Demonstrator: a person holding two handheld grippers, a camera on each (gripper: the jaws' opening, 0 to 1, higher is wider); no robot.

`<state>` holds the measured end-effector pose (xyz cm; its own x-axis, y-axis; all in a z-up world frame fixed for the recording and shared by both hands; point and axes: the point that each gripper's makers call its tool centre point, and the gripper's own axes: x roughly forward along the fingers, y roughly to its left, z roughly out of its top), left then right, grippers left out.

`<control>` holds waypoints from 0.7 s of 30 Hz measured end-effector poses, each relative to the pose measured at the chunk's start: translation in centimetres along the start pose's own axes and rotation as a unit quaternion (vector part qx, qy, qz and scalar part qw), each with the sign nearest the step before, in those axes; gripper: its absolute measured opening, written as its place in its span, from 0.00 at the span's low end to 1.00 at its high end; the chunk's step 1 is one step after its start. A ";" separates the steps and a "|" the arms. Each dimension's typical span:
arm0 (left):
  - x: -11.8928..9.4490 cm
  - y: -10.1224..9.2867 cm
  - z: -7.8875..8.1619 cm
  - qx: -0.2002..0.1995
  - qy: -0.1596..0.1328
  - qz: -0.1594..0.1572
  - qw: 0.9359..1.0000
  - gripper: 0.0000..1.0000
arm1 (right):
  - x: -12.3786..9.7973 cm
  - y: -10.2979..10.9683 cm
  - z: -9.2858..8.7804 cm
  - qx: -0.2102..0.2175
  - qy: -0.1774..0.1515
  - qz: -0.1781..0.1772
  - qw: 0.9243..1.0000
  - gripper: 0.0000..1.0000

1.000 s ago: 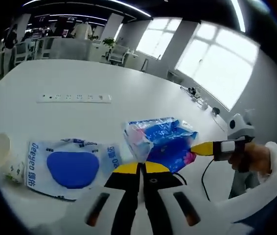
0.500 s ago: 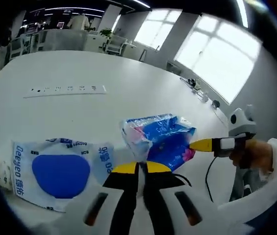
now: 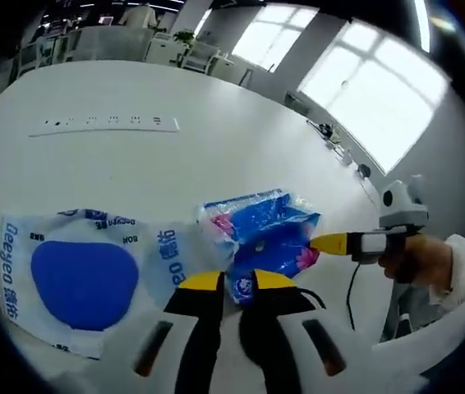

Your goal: Arrange the tabletop items into an orderly group along one side of the table until the central work area is clear of visible clutter.

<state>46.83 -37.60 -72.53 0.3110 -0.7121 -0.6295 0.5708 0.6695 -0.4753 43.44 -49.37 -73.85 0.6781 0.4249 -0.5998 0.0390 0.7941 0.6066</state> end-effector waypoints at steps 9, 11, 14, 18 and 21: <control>0.5 0.3 0.1 -0.014 -0.003 0.004 1.000 0.12 | 1.0 -0.5 -0.3 -0.004 0.012 -0.003 1.000 0.00; 0.5 0.4 0.1 -0.014 -0.003 0.005 1.000 0.12 | 1.2 -0.6 -0.3 -0.008 0.015 -0.002 1.000 0.00; 0.5 0.4 0.0 -0.014 -0.001 0.006 1.000 0.13 | 1.4 -0.8 -0.4 -0.021 0.024 -0.004 0.999 0.00; 0.5 0.5 0.0 -0.016 -0.002 0.008 1.000 0.12 | 1.4 -1.0 -0.4 -0.033 0.026 -0.008 0.999 0.00; 0.0 0.8 0.7 -0.001 -0.014 0.023 1.000 0.11 | 1.5 -1.0 -0.3 -0.018 0.018 -0.007 1.000 0.01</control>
<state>47.80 -37.16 -72.51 0.3585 -0.6865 -0.6326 0.5547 0.7017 -0.4472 44.22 -49.35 -75.55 0.6507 0.4289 -0.6267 0.0213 0.8146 0.5796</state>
